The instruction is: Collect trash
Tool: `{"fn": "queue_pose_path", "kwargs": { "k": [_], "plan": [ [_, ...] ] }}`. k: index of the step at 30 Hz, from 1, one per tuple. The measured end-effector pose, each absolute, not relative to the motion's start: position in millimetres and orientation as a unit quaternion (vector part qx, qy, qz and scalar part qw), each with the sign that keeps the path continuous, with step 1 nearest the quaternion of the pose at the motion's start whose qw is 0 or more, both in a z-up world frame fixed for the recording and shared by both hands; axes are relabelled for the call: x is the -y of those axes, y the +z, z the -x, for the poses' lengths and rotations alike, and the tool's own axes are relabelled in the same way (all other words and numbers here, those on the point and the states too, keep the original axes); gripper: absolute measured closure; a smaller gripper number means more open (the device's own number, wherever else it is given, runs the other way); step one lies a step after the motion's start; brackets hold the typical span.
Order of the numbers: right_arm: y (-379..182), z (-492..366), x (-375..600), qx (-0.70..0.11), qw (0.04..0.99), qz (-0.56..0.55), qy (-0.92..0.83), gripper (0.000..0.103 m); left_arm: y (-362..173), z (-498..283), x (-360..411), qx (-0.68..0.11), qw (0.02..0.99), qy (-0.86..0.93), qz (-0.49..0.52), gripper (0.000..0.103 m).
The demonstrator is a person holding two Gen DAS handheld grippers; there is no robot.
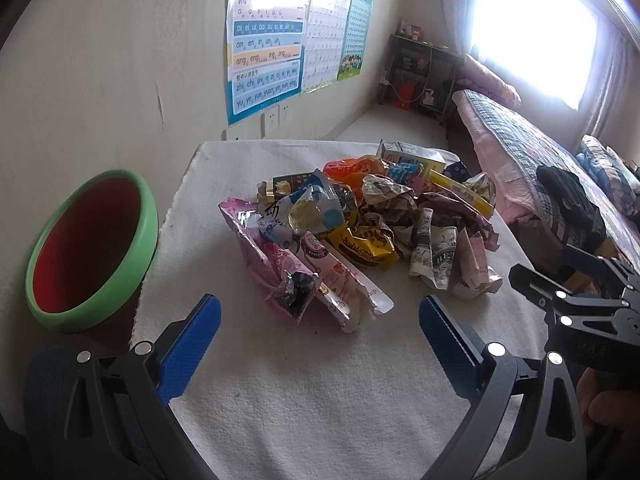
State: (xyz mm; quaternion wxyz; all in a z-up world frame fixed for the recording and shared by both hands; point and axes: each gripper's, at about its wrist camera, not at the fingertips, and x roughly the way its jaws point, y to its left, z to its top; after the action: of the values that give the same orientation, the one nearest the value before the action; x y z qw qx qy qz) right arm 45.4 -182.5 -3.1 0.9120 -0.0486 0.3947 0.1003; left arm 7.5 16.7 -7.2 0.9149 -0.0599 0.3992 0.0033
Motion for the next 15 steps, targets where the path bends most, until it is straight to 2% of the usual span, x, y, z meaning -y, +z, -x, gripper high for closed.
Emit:
{"fn": "queue_pose_path", "kwargs": {
  "k": [11, 15],
  "plan": [
    [-12, -77, 189, -0.428, 0.898, 0.034, 0.097, 0.005, -14, -48, -30, -0.448, 0.889, 0.026, 0.087, 0.009],
    [-24, -95, 195, -0.45, 0.888, 0.028, 0.09, 0.012, -22, -62, -34, -0.464, 0.881, 0.029, 0.088, 0.016]
  ]
}}
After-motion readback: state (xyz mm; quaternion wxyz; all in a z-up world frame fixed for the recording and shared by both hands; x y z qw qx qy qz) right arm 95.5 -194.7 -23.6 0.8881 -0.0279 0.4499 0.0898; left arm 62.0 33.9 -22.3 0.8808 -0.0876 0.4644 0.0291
